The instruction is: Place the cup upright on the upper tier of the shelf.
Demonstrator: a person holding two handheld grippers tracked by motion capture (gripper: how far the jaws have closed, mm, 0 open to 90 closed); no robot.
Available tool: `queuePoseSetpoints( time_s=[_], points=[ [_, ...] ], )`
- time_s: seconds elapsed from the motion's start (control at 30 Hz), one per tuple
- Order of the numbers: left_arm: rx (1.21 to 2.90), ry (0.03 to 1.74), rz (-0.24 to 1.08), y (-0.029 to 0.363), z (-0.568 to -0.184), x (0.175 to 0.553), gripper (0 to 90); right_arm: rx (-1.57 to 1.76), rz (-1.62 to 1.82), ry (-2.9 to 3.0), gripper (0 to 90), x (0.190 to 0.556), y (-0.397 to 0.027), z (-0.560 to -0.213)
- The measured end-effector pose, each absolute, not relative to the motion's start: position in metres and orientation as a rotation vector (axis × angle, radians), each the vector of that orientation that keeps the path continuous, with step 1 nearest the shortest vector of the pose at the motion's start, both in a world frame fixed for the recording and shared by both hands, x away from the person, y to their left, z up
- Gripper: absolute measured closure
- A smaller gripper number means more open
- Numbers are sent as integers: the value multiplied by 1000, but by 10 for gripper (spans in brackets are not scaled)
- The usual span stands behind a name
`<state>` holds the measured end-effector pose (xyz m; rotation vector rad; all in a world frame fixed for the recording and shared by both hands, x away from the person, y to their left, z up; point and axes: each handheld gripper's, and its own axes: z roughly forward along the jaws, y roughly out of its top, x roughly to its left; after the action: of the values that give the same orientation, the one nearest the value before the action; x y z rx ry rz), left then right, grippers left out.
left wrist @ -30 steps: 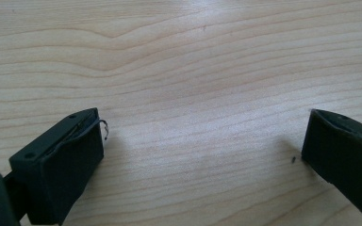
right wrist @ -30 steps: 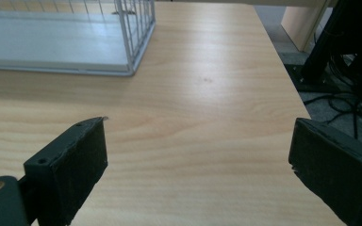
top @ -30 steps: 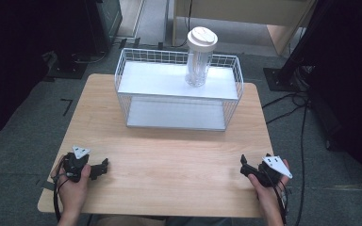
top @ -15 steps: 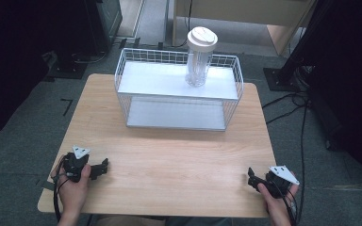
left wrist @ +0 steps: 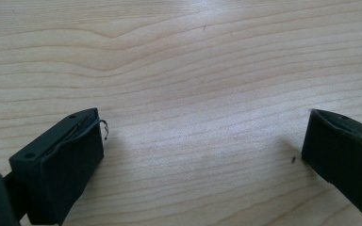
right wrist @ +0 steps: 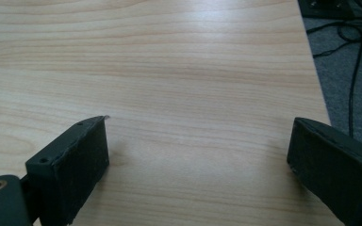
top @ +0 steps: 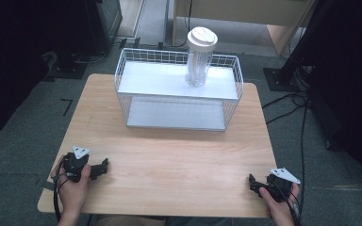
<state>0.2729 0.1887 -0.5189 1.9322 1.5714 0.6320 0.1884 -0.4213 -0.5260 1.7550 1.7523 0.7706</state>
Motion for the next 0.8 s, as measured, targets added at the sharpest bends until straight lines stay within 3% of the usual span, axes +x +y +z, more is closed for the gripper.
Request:
queuePoseSetpoints(
  time_s=[0.8],
  points=[
    [1935,1566,631,187,-519,271,0,1720,793,1805,49,193,-417,-526]
  ],
)
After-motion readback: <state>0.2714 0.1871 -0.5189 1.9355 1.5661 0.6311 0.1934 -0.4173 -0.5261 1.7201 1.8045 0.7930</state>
